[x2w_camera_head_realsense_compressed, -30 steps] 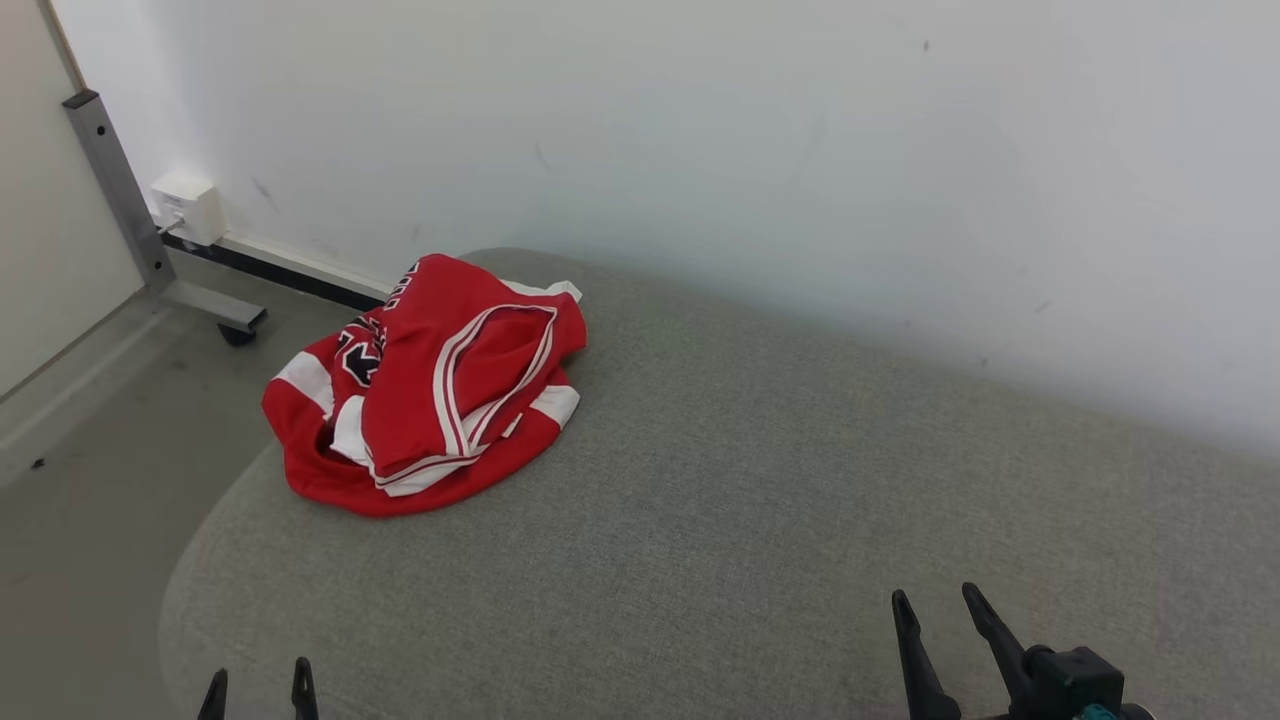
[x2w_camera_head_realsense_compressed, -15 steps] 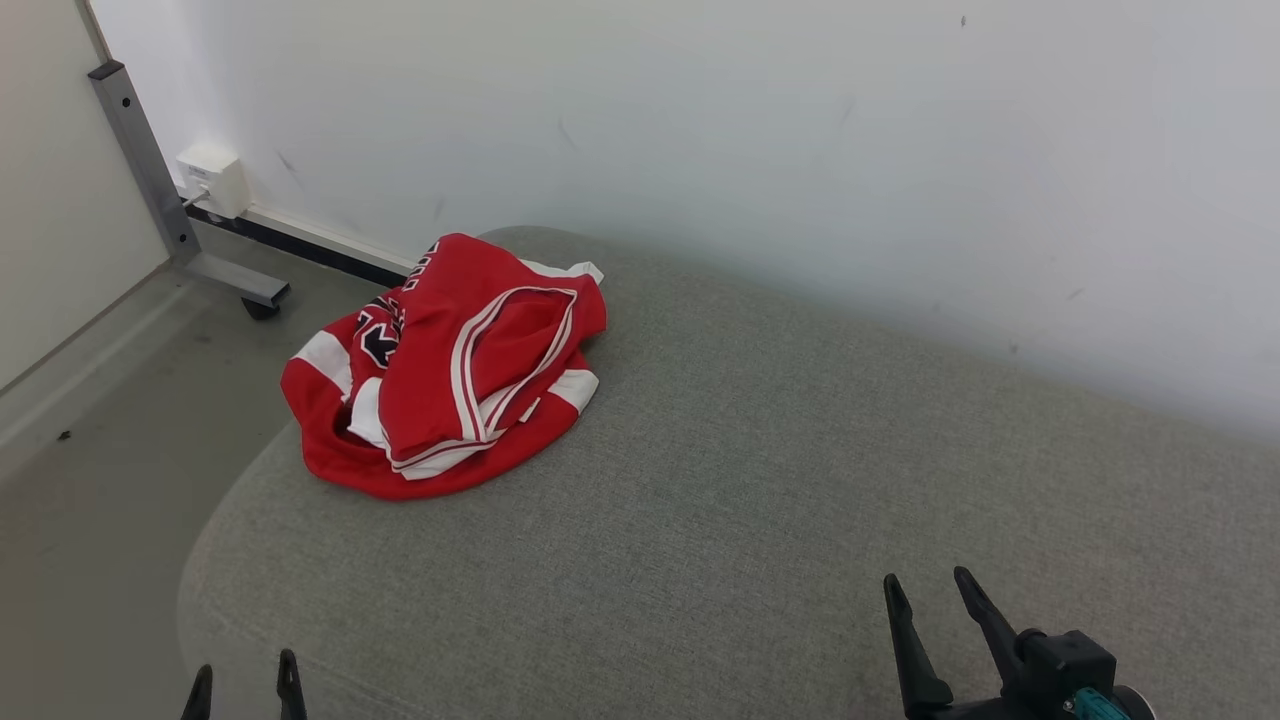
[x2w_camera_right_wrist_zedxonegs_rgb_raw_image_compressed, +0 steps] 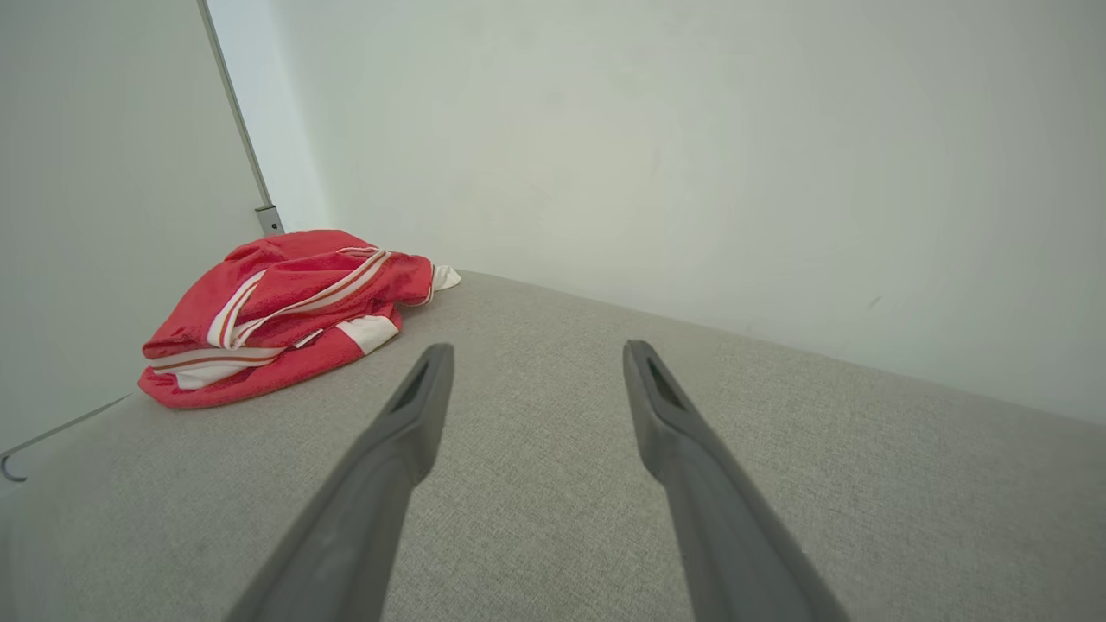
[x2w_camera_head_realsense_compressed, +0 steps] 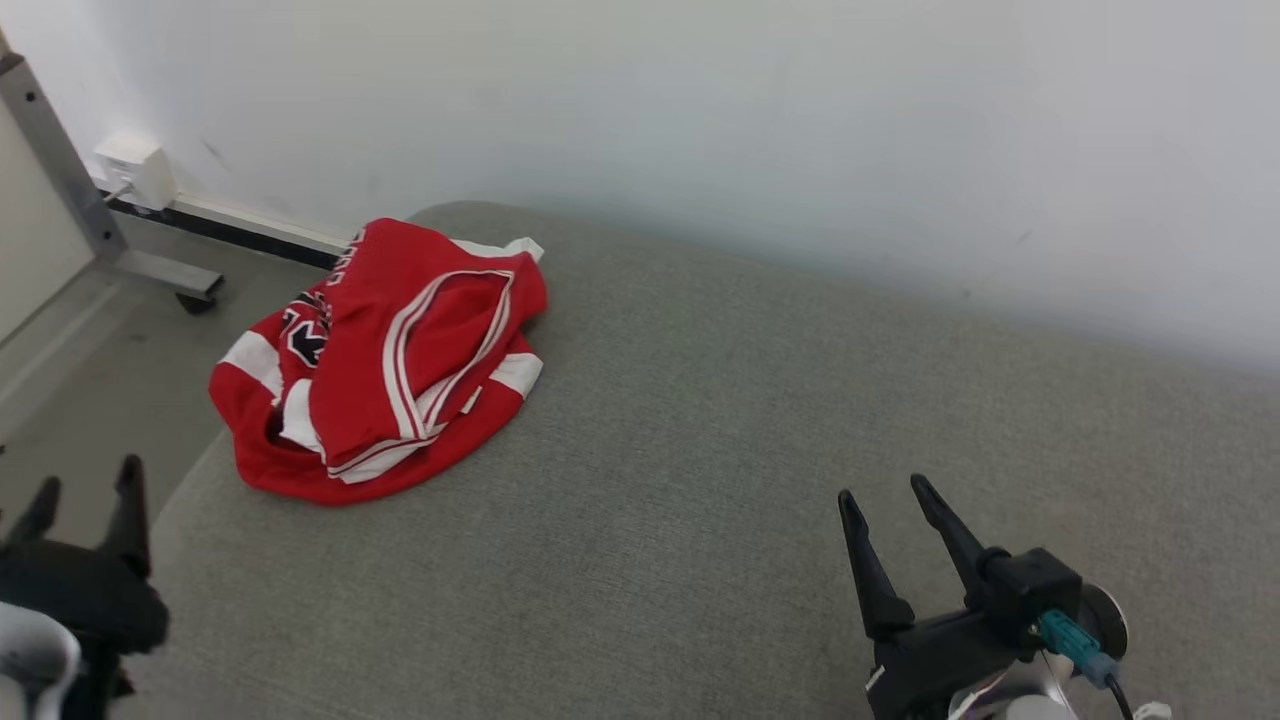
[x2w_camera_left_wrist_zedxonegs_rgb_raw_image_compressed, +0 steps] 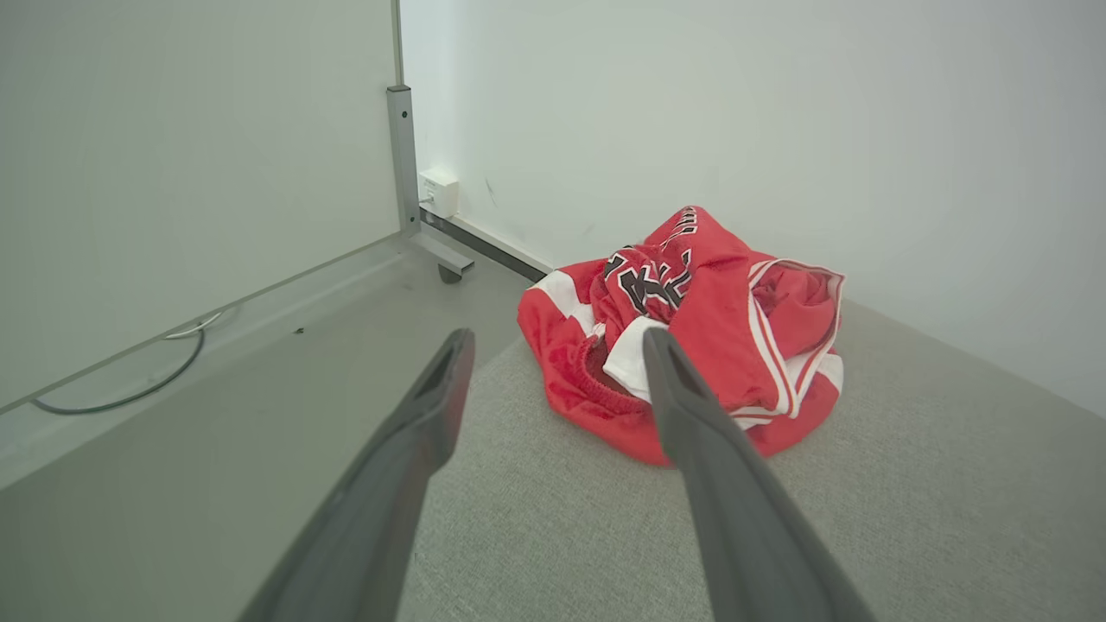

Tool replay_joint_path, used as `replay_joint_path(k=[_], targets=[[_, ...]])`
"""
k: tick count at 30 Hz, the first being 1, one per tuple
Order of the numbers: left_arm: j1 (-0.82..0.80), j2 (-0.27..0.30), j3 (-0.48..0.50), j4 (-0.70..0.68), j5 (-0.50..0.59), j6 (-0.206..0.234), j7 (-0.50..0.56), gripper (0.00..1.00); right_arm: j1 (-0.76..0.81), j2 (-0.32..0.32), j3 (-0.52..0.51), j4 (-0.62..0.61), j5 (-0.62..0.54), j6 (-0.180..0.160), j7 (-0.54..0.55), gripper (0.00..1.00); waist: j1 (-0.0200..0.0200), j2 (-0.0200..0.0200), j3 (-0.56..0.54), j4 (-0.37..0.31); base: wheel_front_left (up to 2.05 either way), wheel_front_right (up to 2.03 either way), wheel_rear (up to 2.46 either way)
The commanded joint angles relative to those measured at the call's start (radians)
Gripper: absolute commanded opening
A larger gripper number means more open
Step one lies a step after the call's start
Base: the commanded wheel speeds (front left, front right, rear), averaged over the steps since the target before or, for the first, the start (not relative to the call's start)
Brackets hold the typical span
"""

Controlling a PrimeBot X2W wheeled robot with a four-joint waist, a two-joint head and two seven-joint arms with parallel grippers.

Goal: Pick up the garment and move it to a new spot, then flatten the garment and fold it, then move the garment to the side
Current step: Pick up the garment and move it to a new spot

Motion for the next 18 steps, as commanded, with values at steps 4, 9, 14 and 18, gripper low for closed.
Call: replay_joint_path(k=[4, 9, 14, 18], targets=[[-0.105, 0.069, 0.051, 0.015, -0.113, -0.005, 0.130, 1.00, -0.055, -0.003, 0.013, -0.032, -0.020, -0.002, 0.012, 1.00, 0.0000, 0.0000, 0.200, -0.192, 0.00, 0.00, 0.00], [-0.198, 0.167, 0.117, 0.036, -0.241, 0.001, 0.330, 1.00, -0.106, -0.003, 0.032, -0.066, -0.046, -0.002, 0.023, 1.00, 0.0000, 0.0000, 0.301, -0.281, 0.00, 0.00, 0.00], [-0.269, 0.231, 0.187, 0.050, -0.337, 0.043, 0.472, 1.00, -0.142, -0.003, 0.054, -0.081, -0.046, -0.002, 0.018, 1.00, 0.0000, 0.0000, 0.374, -0.359, 0.00, 0.00, 0.00], [-0.303, 0.276, 0.188, 0.047, -0.359, 0.058, 0.558, 1.00, -0.153, -0.002, 0.065, -0.087, -0.038, -0.002, 0.012, 1.00, 0.0000, 0.0000, 0.411, -0.399, 0.00, 0.00, 0.00]])
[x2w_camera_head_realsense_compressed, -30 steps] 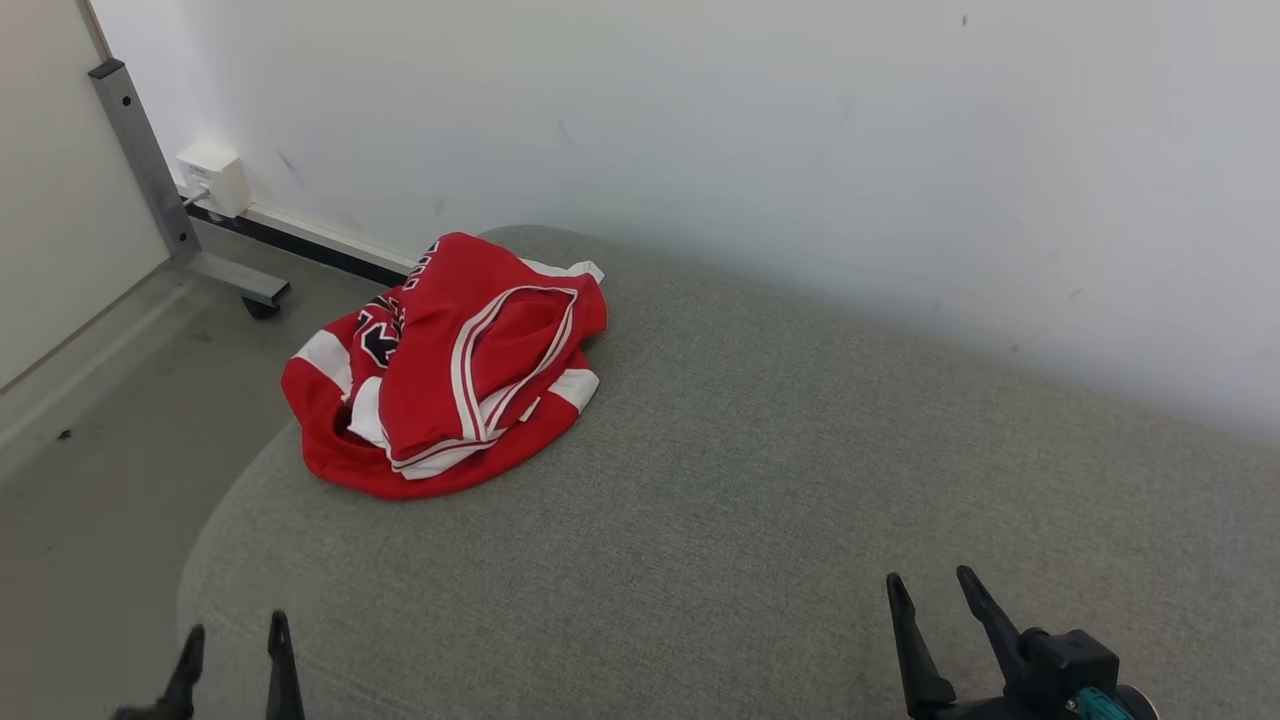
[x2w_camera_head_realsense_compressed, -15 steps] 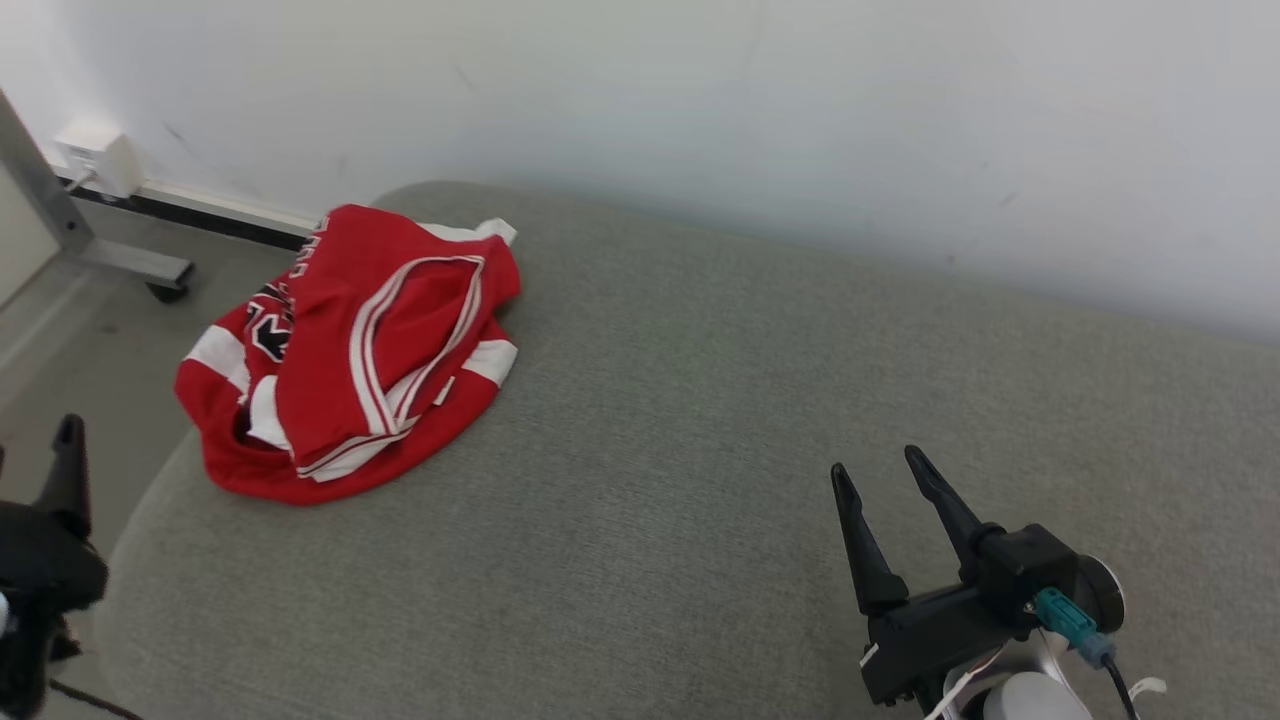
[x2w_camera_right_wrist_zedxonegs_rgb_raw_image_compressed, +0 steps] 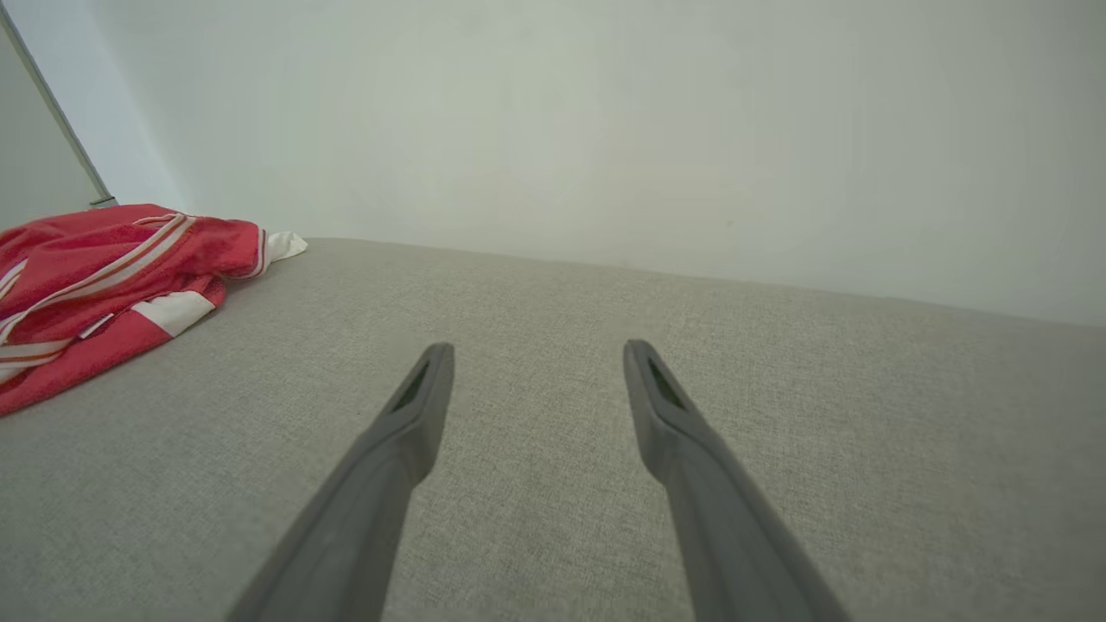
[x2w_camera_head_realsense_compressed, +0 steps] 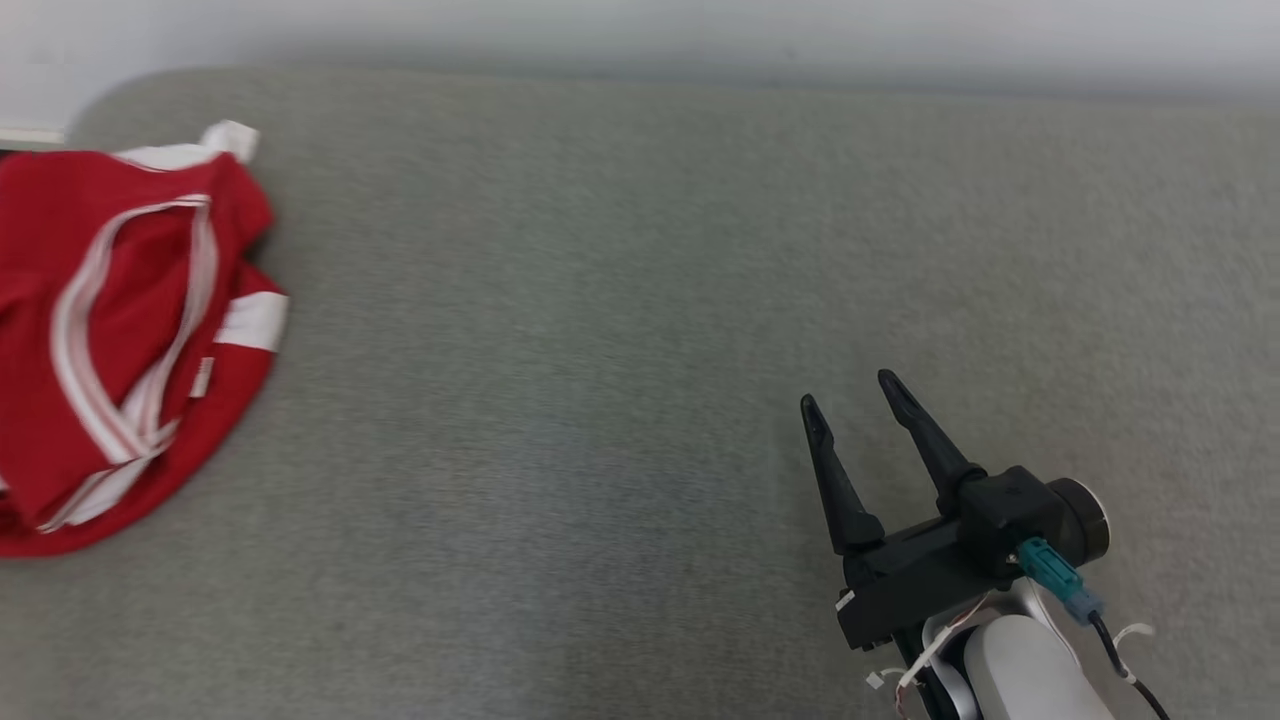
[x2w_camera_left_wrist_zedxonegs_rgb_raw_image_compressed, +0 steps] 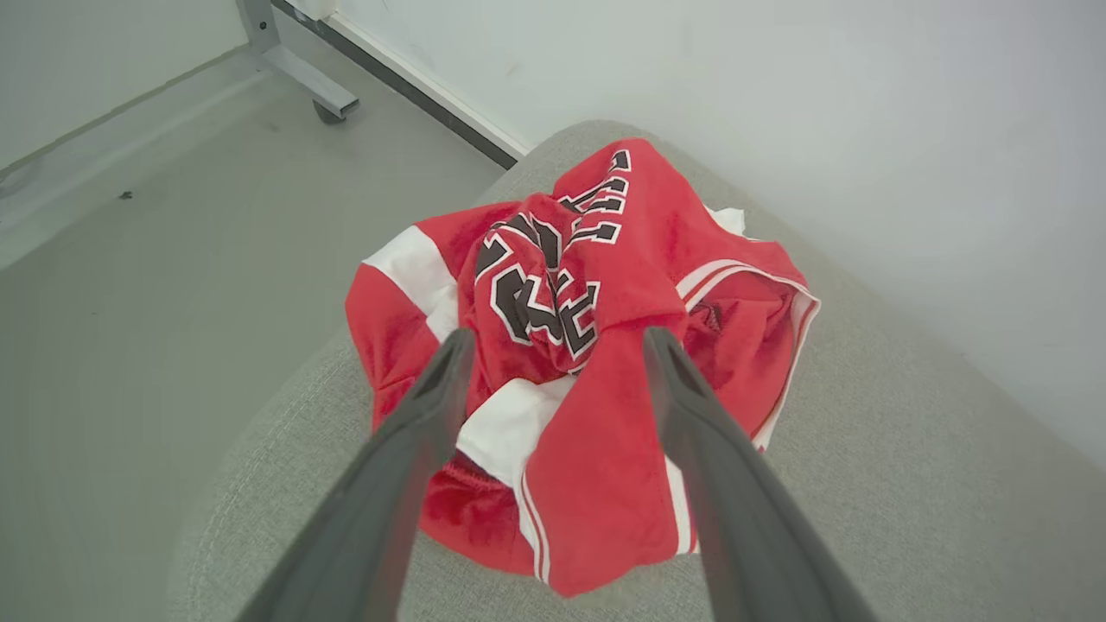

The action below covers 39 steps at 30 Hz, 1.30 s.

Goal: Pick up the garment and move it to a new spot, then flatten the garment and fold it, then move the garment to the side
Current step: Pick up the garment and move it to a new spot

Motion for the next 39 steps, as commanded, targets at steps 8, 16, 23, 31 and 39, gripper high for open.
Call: replay_joint_path(k=[8, 16, 23, 31, 39], targets=[[-0.033, 0.065, -0.027, 0.042, 0.038, 0.005, 0.019, 1.00, -0.024, -0.001, 0.011, -0.002, 0.011, -0.002, -0.014, 1.00, -0.0004, -0.0003, 0.167, -0.178, 0.00, 0.00, 0.00], [-0.012, 0.115, -0.054, 0.105, 0.102, 0.033, 0.011, 1.00, -0.028, -0.001, 0.019, 0.015, 0.023, -0.002, -0.026, 1.00, -0.0004, -0.0003, 0.165, -0.187, 0.00, 0.00, 0.00], [0.009, 0.137, -0.074, 0.150, 0.130, 0.035, -0.002, 0.00, -0.027, -0.001, 0.016, 0.031, 0.028, -0.002, -0.031, 1.00, -0.0004, -0.0003, 0.142, -0.173, 0.00, 0.00, 0.00], [-0.019, 0.137, -0.081, 0.114, 0.114, 0.004, -0.047, 0.00, -0.006, -0.001, 0.010, 0.055, 0.047, -0.002, -0.037, 1.00, -0.0004, -0.0003, 0.070, -0.139, 0.00, 0.00, 0.00], [-0.147, 0.144, -0.182, -0.003, 0.140, -0.038, -0.062, 0.00, 0.045, -0.001, -0.017, 0.102, 0.075, -0.002, -0.054, 1.00, -0.0004, -0.0003, -0.076, -0.099, 0.00, 0.00, 0.00]])
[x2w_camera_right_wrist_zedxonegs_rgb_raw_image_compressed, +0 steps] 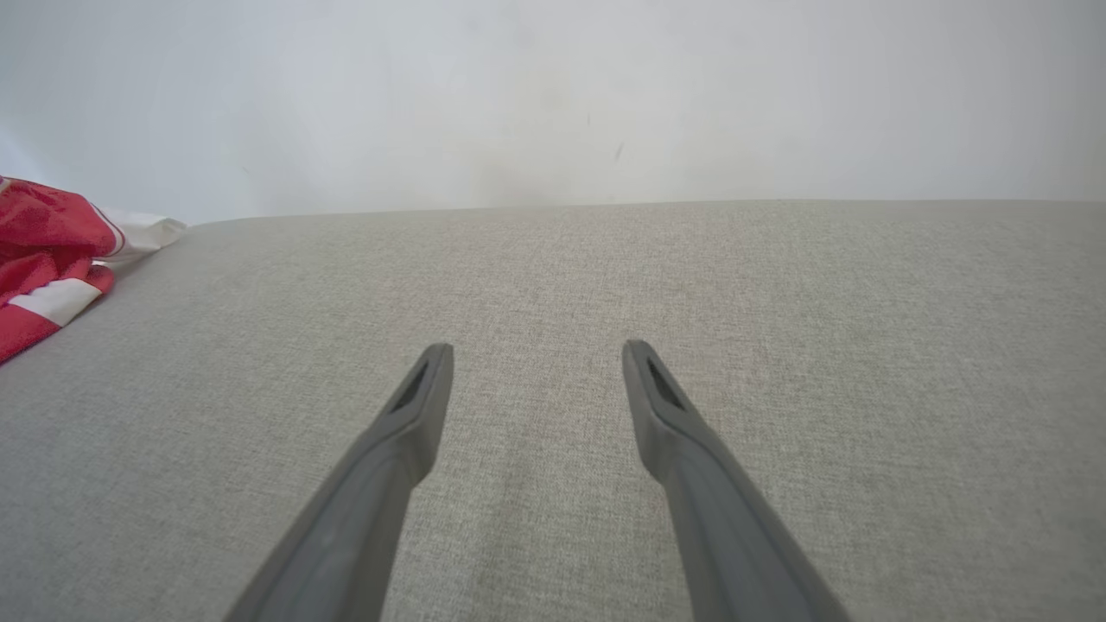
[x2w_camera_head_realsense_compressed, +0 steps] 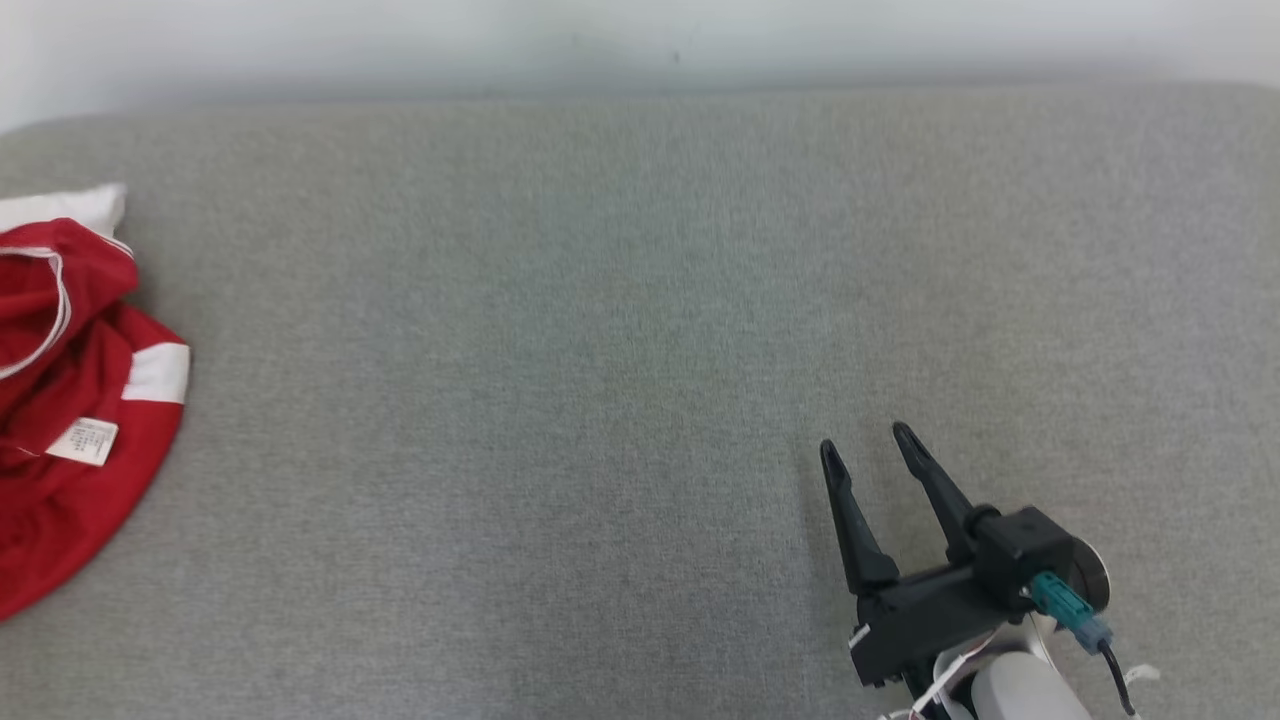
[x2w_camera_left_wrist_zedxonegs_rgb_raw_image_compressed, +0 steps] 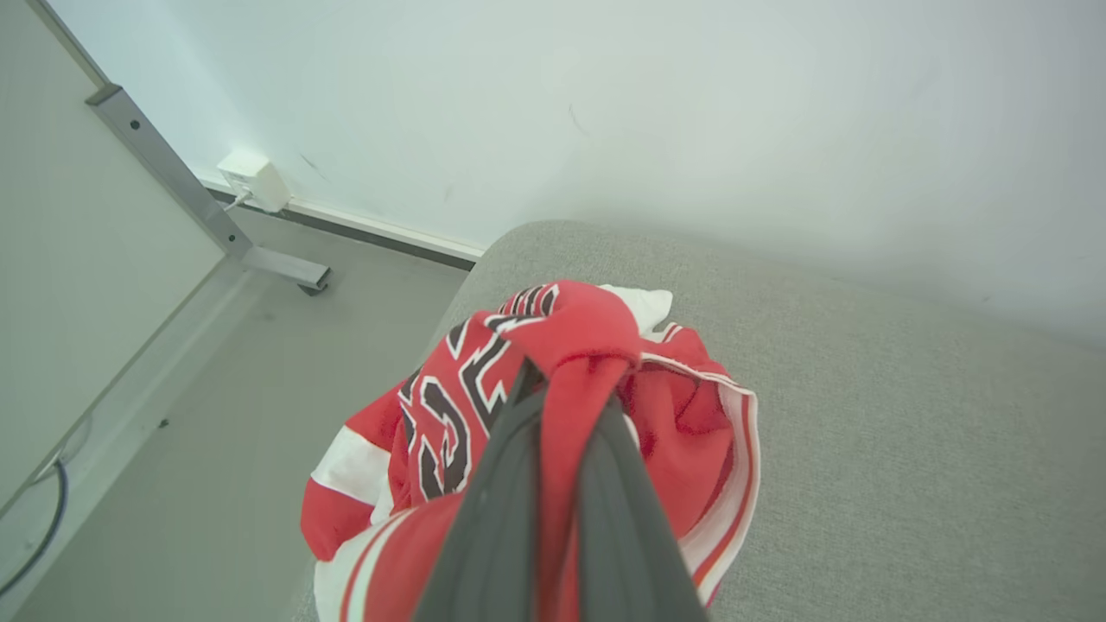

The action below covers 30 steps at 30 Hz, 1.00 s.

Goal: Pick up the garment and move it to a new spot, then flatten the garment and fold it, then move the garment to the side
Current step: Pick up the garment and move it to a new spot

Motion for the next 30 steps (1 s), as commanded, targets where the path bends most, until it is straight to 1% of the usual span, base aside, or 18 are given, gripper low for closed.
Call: replay_joint_path(k=[1, 6, 8, 11, 14, 20, 26, 30], targets=[[-0.037, 0.005, -0.031, -0.032, 0.018, -0.011, -0.008, 0.00, 0.025, -0.001, -0.005, 0.008, 0.010, -0.002, -0.008, 1.00, 0.0001, 0.0000, -0.097, 0.031, 0.00, 0.00, 0.00], [-0.127, -0.015, -0.136, -0.126, 0.041, -0.024, -0.023, 0.00, 0.078, -0.001, -0.018, 0.023, 0.025, -0.002, -0.015, 1.00, 0.0001, 0.0000, -0.187, 0.017, 0.00, 0.00, 0.00], [-0.153, -0.032, -0.171, -0.153, 0.038, -0.026, -0.027, 0.00, 0.095, -0.001, -0.022, 0.031, 0.033, -0.002, -0.015, 1.00, 0.0001, 0.0000, -0.217, 0.000, 0.00, 0.00, 0.00], [-0.174, -0.071, -0.212, -0.204, 0.026, -0.027, -0.019, 0.00, 0.122, -0.001, -0.028, 0.031, 0.037, -0.002, -0.017, 1.00, 0.0001, 0.0000, -0.250, -0.029, 0.00, 0.00, 0.00], [-0.183, -0.107, -0.233, -0.247, 0.011, -0.025, -0.018, 0.00, 0.129, -0.001, -0.020, 0.026, 0.040, -0.002, -0.014, 1.00, 0.0001, 0.0000, -0.265, -0.074, 0.00, 0.00, 0.00], [-0.187, -0.170, -0.262, -0.315, -0.026, -0.021, -0.031, 0.00, 0.129, -0.001, -0.008, 0.014, 0.039, -0.002, -0.004, 1.00, 0.0001, 0.0000, -0.276, -0.183, 0.00, 0.00, 0.00], [-0.168, -0.236, -0.299, -0.368, -0.053, -0.015, -0.030, 0.00, 0.126, -0.001, 0.002, 0.005, 0.053, -0.002, 0.000, 1.00, 0.0001, 0.0000, -0.260, -0.297, 0.00, 0.00, 0.00], [-0.131, -0.261, -0.323, -0.381, -0.056, -0.007, -0.030, 0.00, 0.118, -0.001, 0.019, -0.001, 0.066, -0.002, 0.001, 1.00, 0.0001, 0.0000, -0.240, -0.369, 0.00, 0.00, 0.00]])
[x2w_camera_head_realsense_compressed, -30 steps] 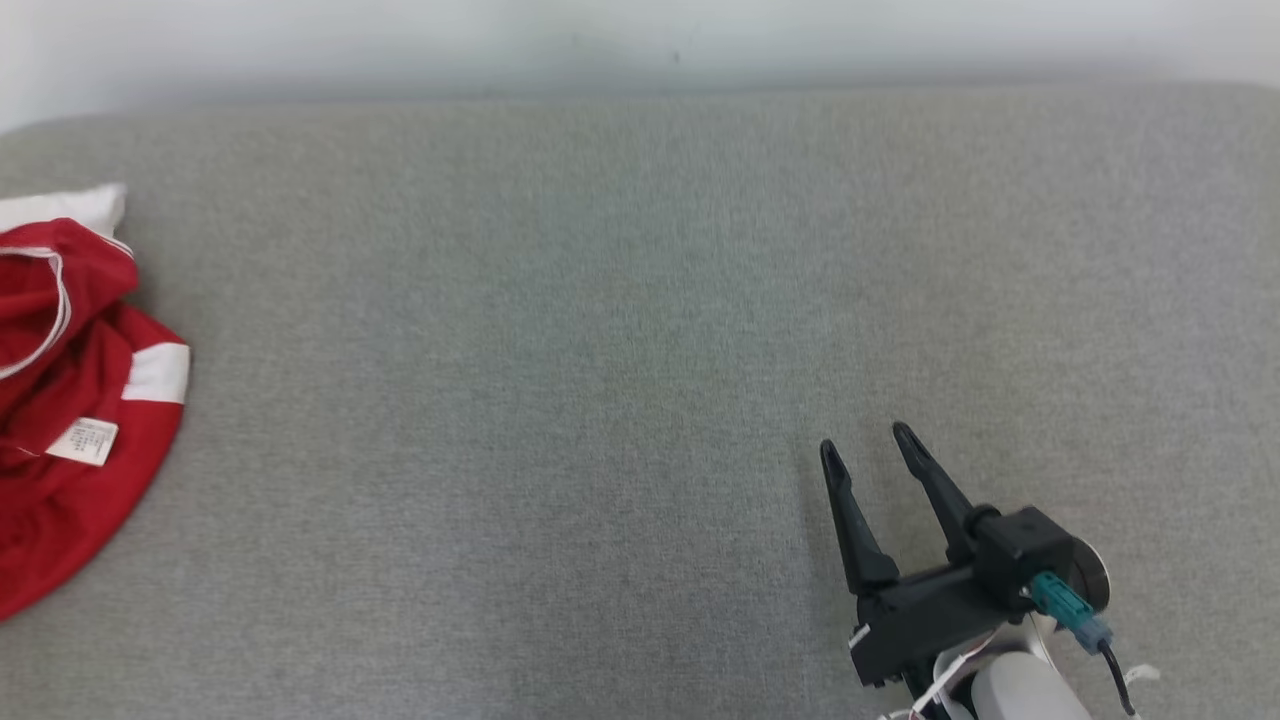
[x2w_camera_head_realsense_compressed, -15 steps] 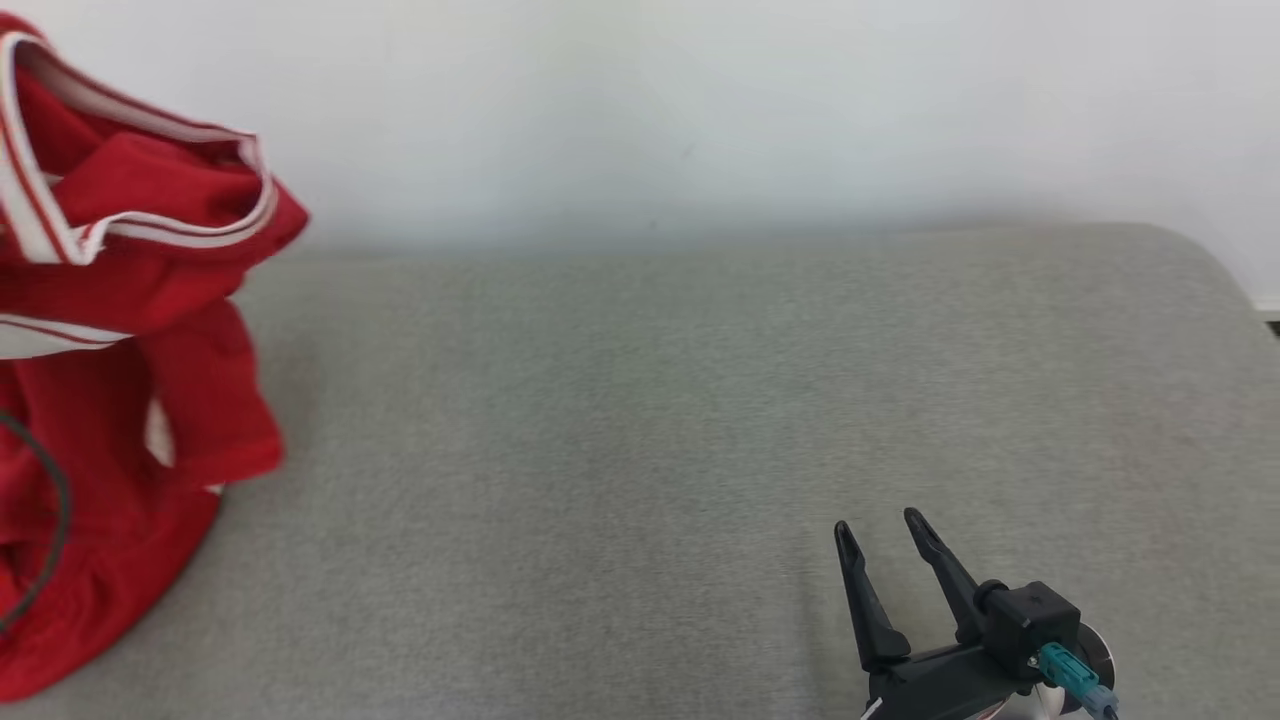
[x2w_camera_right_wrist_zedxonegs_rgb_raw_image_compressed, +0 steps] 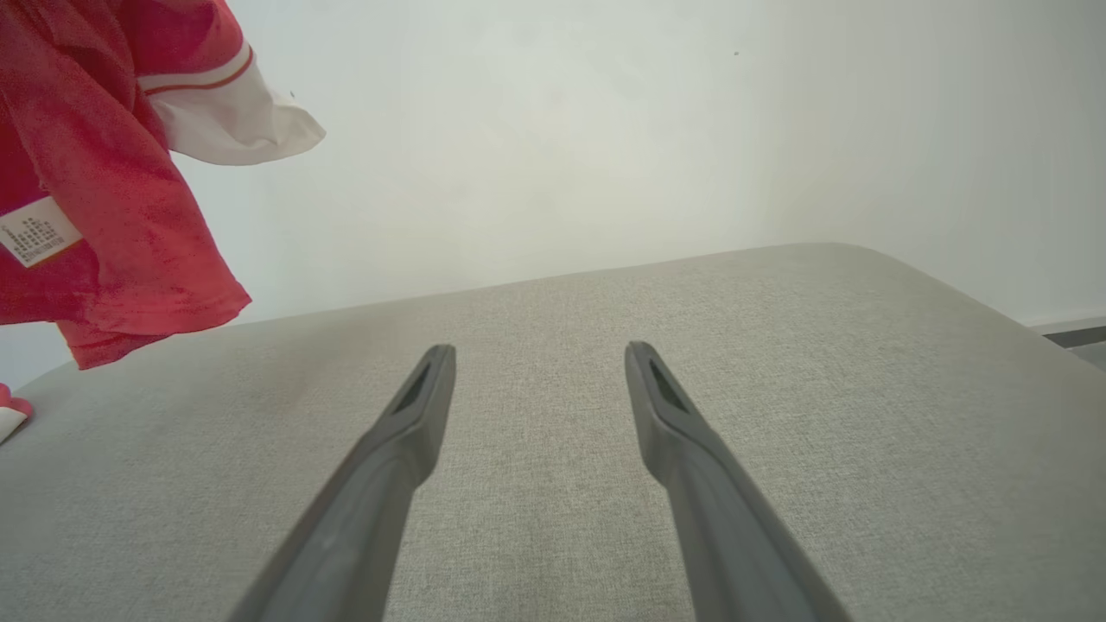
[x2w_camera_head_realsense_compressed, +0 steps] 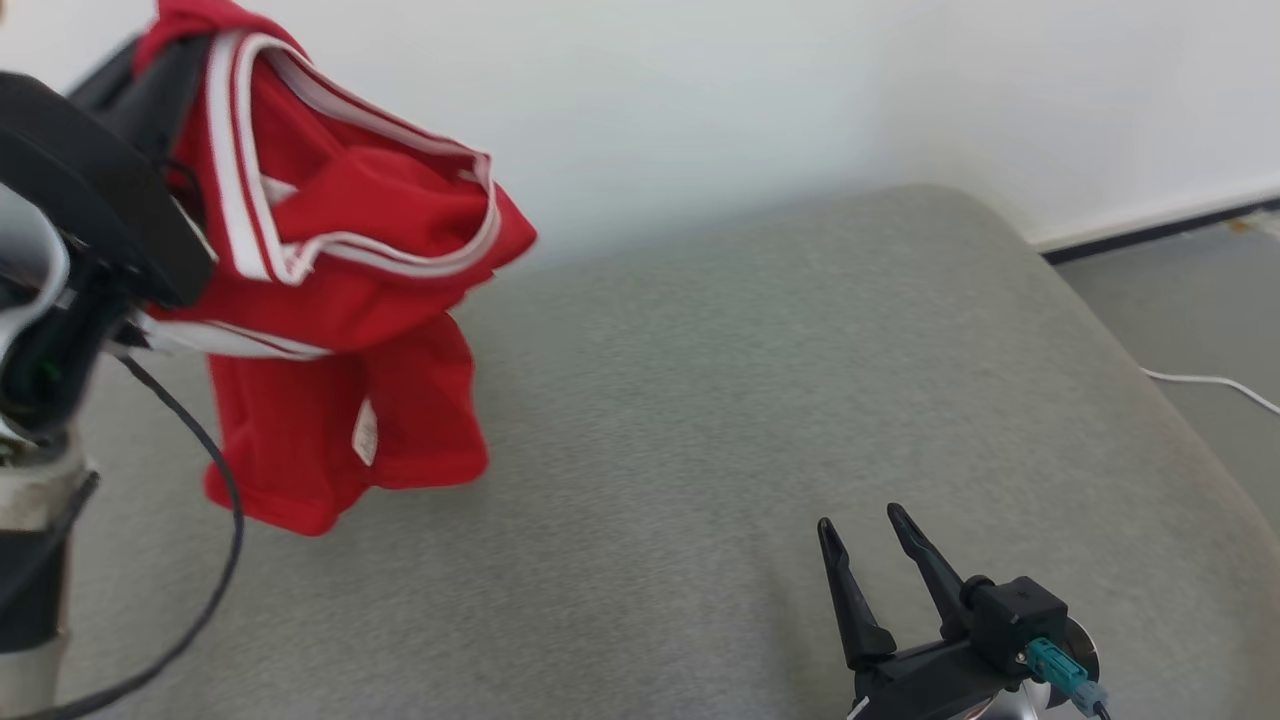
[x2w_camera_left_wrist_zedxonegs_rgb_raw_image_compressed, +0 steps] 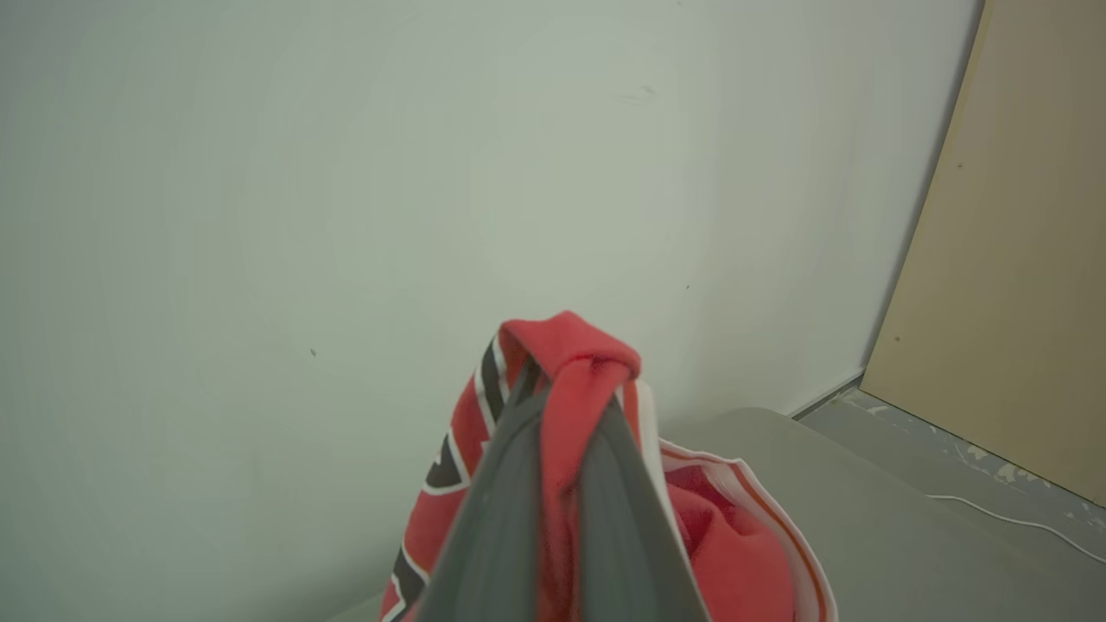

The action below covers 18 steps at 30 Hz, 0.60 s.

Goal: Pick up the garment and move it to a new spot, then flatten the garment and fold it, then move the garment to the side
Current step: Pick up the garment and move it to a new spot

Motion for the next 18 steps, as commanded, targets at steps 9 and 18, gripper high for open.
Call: replay_joint_path(k=[9, 18], targets=[[0.160, -0.071, -0.059, 0.042, 0.003, 0.016, -0.053, 0.00, 0.010, -0.001, -0.011, -0.003, 0.008, -0.002, -0.006, 1.00, 0.0001, 0.0001, 0.053, -0.175, 0.00, 0.00, 0.00], [0.373, -0.217, -0.144, 0.303, 0.080, 0.051, -0.285, 0.00, 0.031, -0.001, -0.035, -0.017, -0.001, -0.002, -0.001, 1.00, 0.0001, 0.0001, 0.064, -0.143, 0.00, 0.00, 0.00]])
